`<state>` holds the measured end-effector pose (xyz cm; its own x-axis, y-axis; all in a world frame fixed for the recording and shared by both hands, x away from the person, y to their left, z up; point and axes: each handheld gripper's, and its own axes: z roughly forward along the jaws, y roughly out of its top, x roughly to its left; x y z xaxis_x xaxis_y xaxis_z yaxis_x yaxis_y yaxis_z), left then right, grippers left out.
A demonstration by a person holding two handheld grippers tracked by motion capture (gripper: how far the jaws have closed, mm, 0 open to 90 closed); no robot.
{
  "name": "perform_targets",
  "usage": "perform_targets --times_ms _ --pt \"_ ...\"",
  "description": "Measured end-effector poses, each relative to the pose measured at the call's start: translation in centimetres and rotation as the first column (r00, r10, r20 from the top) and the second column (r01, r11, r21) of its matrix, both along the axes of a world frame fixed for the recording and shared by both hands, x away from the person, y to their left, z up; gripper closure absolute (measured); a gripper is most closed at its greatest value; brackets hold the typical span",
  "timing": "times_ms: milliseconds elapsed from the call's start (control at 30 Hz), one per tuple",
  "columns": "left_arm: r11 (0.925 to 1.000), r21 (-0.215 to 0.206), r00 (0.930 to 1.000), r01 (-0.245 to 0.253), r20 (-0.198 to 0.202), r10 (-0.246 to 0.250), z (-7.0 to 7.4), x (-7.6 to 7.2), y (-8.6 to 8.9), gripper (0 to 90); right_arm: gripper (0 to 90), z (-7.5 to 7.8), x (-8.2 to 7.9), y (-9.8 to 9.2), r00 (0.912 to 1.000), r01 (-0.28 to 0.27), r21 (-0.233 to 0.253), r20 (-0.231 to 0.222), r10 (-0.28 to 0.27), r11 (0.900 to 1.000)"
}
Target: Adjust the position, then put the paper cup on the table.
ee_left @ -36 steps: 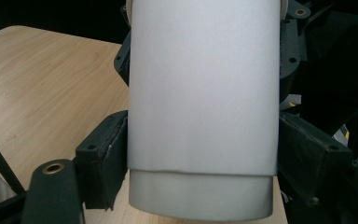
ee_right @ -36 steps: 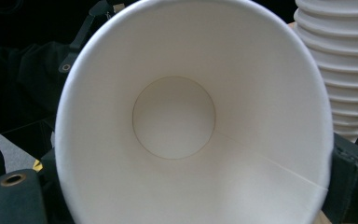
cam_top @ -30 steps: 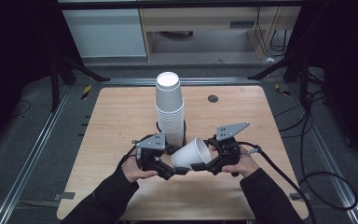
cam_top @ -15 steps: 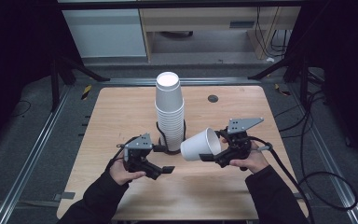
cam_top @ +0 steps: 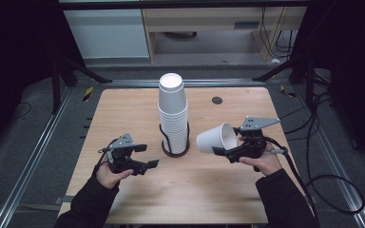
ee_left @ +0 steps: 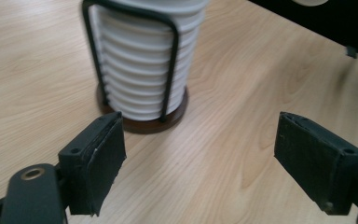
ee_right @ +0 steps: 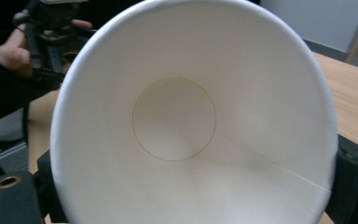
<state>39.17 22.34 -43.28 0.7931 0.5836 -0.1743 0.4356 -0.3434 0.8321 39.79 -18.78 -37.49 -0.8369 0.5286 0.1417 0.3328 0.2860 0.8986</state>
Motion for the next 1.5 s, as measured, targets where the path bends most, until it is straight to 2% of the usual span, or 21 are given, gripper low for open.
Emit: perform_targets --times_ms 67,167,200,233,267,300,333,367,433,533,733,767,833,933,967,1033,1167,1233,1267,1333,1500 --pt "0.9996 0.007 0.9995 -0.026 -0.017 0.026 -0.3 0.2 0.4 15.8 9.4 0.0 0.1 -0.5 0.9976 0.068 -0.039 -0.008 -0.069 0.997" --pt "0.9984 0.022 0.9985 -0.052 -0.019 0.052 -0.8 0.5 0.9 15.9 9.3 0.0 0.2 -0.8 0.9940 0.108 -0.054 -0.011 -0.109 0.993" --pt "0.9968 0.038 0.9973 -0.070 -0.020 0.071 -0.9 0.6 1.1 15.9 9.3 0.0 0.4 -1.0 0.9865 0.163 -0.087 0.003 -0.164 0.983" --pt "0.9968 0.038 0.9973 -0.070 -0.020 0.071 -0.9 0.6 1.1 15.9 9.3 0.0 0.4 -1.0 0.9865 0.163 -0.087 0.003 -0.164 0.983" --pt "0.9953 0.039 0.9957 -0.089 -0.022 0.090 -1.1 0.8 1.4 15.9 9.3 0.0 0.6 -1.3 0.9775 0.210 -0.118 0.006 -0.211 0.970" --pt "0.9953 0.039 0.9957 -0.089 -0.022 0.090 -1.1 0.8 1.4 16.0 9.3 0.0 0.6 -1.3 0.9775 0.210 -0.118 0.006 -0.211 0.970" --pt "0.9944 0.040 0.9947 -0.098 -0.026 0.099 -1.2 0.8 1.6 16.0 9.3 0.0 0.8 -1.5 0.9675 0.251 -0.158 0.007 -0.253 0.955" --pt "0.9931 0.042 0.9935 -0.109 -0.027 0.111 -1.3 0.9 1.7 16.0 9.3 0.0 0.8 -1.5 0.9675 0.251 -0.158 0.007 -0.253 0.955" --pt "0.9911 0.049 0.9916 -0.124 -0.032 0.126 -1.4 1.1 2.0 16.0 9.3 0.0 1.0 -1.8 0.9560 0.290 -0.184 0.009 -0.293 0.939" --pt "0.9870 0.061 0.9876 -0.149 -0.041 0.151 -1.7 1.3 2.3 16.1 9.3 0.0 1.3 -2.1 0.9510 0.304 -0.198 0.006 -0.309 0.932" --pt "0.9830 0.083 0.9850 -0.163 -0.042 0.167 -2.0 1.4 2.4 16.3 9.4 0.1 1.6 -2.8 0.9284 0.359 -0.259 0.001 -0.371 0.897" --pt "0.9823 0.086 0.9845 -0.167 -0.040 0.171 -2.0 1.4 2.4 16.4 9.5 0.1 1.7 -2.9 0.9259 0.363 -0.260 -0.007 -0.378 0.895" --pt "0.9811 0.091 0.9838 -0.171 -0.038 0.175 -2.0 1.5 2.5 16.4 9.4 0.2 1.9 -3.2 0.9120 0.393 -0.275 -0.004 -0.410 0.877" --pt "0.9792 0.093 0.9822 -0.180 -0.037 0.184 -1.9 1.5 2.6 16.5 9.5 0.3 2.1 -3.6 0.8865 0.443 -0.322 0.020 -0.462 0.837" --pt "0.9792 0.096 0.9824 -0.179 -0.038 0.183 -2.0 1.5 2.6 16.6 9.5 0.3 2.1 -3.8 0.8775 0.459 -0.326 0.020 -0.479 0.827" --pt "0.9784 0.101 0.9819 -0.181 -0.039 0.185 -2.0 1.5 2.6 16.7 9.5 0.2 2.3 -4.3 0.8665 0.473 -0.337 0.013 -0.499 0.814" --pt "0.9771 0.103 0.9803 -0.187 -0.046 0.192 -2.2 1.6 2.7 16.7 9.9 0.0 2.8 -5.2 0.8456 0.496 -0.348 -0.015 -0.534 0.796" --pt "0.9768 0.104 0.9802 -0.187 -0.046 0.193 -2.2 1.7 2.8 16.7 10.0 -0.1 3.2 -5.6 0.8326 0.509 -0.366 -0.019 -0.554 0.779" --pt "0.9756 0.108 0.9795 -0.191 -0.044 0.196 -2.2 1.7 3.0 16.7 10.1 0.0 3.2 -5.7 0.8273 0.512 -0.370 -0.029 -0.561 0.775" --pt "0.9746 0.104 0.9777 -0.198 -0.048 0.204 -2.2 1.8 3.2 16.7 10.2 -0.2 3.6 -6.0 0.8202 0.515 -0.386 -0.036 -0.571 0.765" --pt "0.9709 0.105 0.9741 -0.215 -0.047 0.221 -2.3 1.9 3.6 16.8 10.2 -0.4 4.6 -6.4 0.8119 0.518 -0.417 -0.036 -0.583 0.747"
